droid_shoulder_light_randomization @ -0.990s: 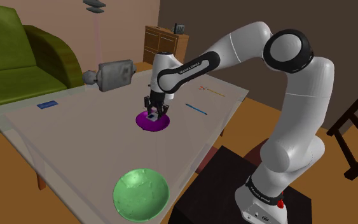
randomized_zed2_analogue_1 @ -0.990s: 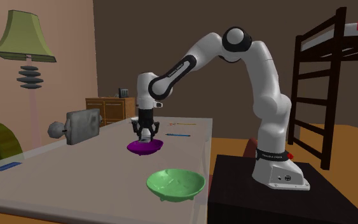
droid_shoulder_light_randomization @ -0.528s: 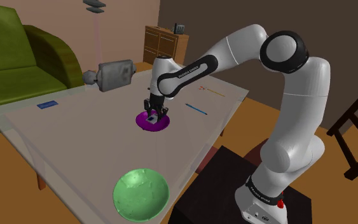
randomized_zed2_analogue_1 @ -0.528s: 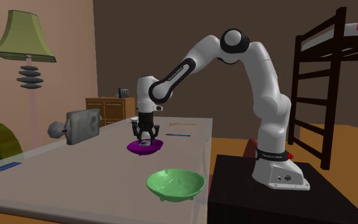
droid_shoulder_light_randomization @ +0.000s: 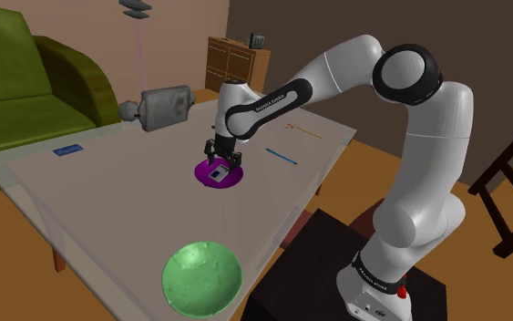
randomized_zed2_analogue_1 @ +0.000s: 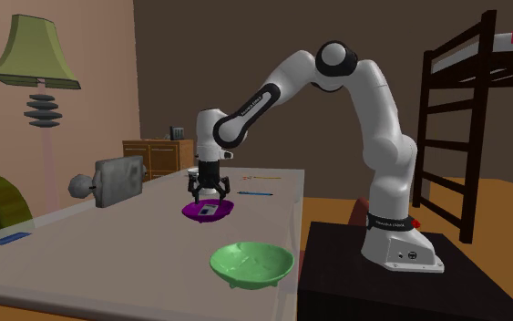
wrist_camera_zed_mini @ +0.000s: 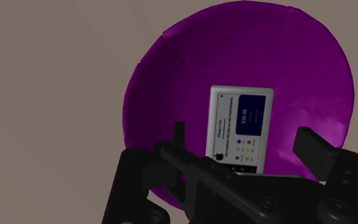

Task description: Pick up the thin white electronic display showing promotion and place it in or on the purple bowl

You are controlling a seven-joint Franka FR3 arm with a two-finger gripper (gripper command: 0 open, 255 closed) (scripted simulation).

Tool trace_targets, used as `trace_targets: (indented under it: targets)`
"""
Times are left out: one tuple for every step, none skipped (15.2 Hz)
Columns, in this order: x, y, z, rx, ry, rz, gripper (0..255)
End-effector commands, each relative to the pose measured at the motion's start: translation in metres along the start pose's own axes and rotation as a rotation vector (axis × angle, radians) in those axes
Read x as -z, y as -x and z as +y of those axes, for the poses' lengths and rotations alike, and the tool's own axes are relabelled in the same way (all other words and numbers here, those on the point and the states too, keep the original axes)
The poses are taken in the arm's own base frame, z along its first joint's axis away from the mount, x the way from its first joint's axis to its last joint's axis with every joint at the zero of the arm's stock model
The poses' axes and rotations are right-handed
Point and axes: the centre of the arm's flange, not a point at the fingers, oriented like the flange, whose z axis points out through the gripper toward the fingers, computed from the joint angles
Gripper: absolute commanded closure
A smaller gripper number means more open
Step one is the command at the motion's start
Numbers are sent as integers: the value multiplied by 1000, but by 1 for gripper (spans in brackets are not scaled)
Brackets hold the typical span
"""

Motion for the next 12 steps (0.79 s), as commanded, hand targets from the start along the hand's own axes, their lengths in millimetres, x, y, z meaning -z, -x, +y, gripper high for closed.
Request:
trace_targets:
  targets:
    - [0,0,0,0,0,0,0]
    - [13,0,0,0,0,0,0]
    - [26,0,0,0,0,0,0]
    - [40,0,0,0,0,0,0]
    - [50,0,0,0,0,0,0]
    - [50,0,0,0,0,0,0]
    - [50,0,0,0,0,0,0]
    - [50,0,0,0,0,0,0]
    - [50,0,0,0,0,0,0]
    - [50,0,0,0,0,0,0]
    - [50,0,0,0,0,0,0]
    - [50,0,0,0,0,0,0]
